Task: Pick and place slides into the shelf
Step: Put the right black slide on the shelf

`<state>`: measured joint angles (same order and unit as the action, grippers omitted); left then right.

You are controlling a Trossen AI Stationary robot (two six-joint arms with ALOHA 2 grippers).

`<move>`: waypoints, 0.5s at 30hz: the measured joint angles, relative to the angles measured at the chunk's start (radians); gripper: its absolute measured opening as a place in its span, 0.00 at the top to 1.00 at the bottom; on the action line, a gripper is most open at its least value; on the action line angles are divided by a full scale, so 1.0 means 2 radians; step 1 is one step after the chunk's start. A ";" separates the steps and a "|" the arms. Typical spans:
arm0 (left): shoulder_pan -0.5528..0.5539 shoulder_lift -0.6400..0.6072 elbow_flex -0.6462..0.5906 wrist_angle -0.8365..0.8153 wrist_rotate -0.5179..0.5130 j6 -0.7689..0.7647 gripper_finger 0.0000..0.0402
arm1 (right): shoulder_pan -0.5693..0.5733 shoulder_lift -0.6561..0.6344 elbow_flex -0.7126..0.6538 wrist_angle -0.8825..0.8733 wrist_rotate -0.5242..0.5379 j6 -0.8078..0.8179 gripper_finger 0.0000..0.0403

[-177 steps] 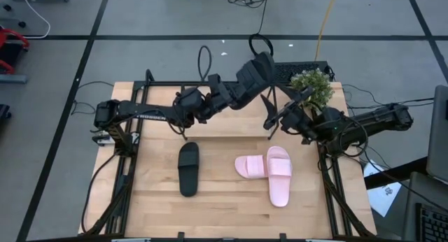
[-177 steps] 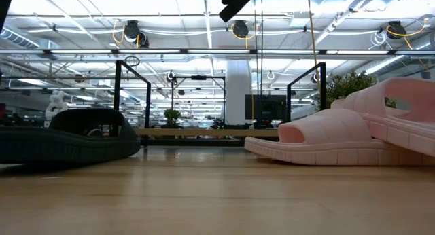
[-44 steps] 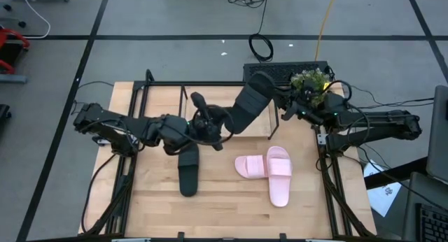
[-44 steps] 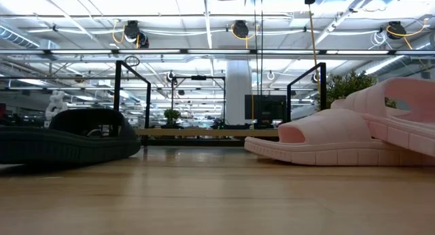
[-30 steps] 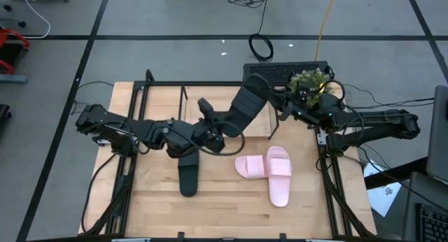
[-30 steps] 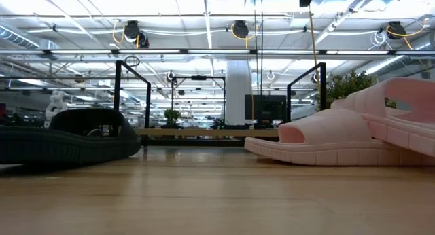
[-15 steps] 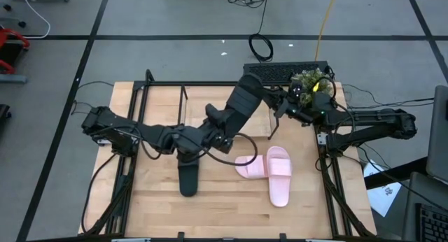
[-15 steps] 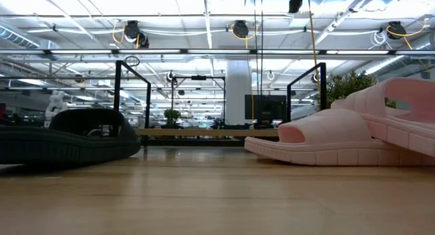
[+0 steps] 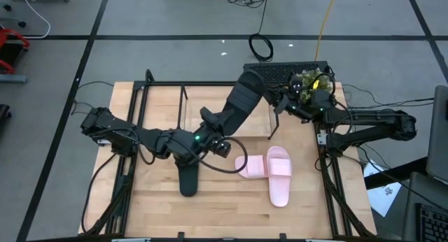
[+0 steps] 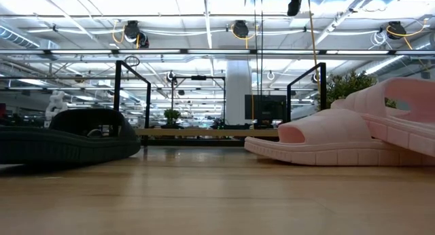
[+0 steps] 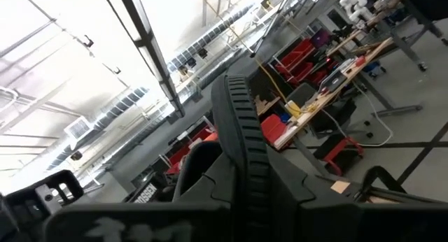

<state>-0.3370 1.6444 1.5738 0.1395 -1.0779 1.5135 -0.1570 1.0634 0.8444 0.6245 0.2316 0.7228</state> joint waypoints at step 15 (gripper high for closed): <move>0.006 0.000 0.000 -0.004 0.000 -0.026 0.88 | 0.000 0.000 0.000 0.008 -0.001 0.007 0.92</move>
<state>-0.3260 1.6444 1.5738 0.1311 -1.0774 1.4621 -0.1577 1.0634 0.8444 0.6402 0.2294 0.7372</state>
